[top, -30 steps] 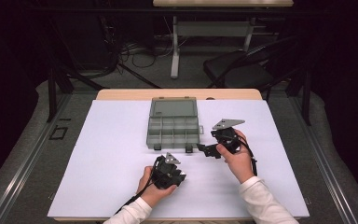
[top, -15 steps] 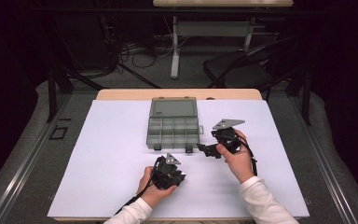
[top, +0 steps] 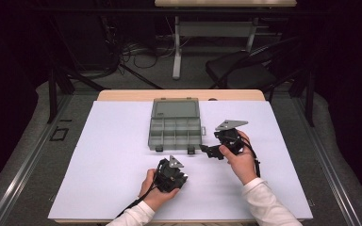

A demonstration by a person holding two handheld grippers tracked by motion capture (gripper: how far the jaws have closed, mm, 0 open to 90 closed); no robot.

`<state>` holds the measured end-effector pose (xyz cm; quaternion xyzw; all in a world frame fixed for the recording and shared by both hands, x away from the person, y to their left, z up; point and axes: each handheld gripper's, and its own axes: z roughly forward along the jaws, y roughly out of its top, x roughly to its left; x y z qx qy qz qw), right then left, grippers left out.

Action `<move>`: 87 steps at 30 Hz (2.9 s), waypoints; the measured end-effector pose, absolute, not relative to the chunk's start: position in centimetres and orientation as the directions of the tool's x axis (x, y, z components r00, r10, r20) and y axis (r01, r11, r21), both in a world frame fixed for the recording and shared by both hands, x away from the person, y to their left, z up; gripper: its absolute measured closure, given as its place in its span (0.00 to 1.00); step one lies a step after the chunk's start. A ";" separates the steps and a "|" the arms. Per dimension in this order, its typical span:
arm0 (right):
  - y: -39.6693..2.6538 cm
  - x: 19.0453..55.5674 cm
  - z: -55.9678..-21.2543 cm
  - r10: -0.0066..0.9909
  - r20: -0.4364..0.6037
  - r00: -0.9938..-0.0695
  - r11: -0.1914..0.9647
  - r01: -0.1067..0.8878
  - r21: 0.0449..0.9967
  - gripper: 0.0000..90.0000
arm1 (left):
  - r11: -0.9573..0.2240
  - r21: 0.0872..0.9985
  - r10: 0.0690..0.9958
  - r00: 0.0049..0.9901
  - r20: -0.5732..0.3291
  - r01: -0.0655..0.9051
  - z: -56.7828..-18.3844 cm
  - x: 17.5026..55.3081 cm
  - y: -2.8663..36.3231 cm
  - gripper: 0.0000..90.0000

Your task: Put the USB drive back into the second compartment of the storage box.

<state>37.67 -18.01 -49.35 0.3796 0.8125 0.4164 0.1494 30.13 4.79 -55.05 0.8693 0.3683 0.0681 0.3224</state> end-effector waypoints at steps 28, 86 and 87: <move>-18.0 37.7 -49.5 0.745 0.075 -0.663 0.362 0.496 0.789 0.21 | -0.510 0.610 0.692 0.710 -0.127 0.606 -55.0 30.1 4.8 0.87; -18.5 37.8 -49.6 0.754 0.076 -0.652 0.357 0.505 0.786 0.21 | -0.402 0.653 0.764 0.628 -0.147 0.642 -49.0 38.1 8.0 0.87; -18.5 37.8 -49.6 0.754 0.076 -0.653 0.358 0.505 0.786 0.21 | -0.397 0.656 0.768 0.624 -0.145 0.642 -48.7 38.3 8.0 0.87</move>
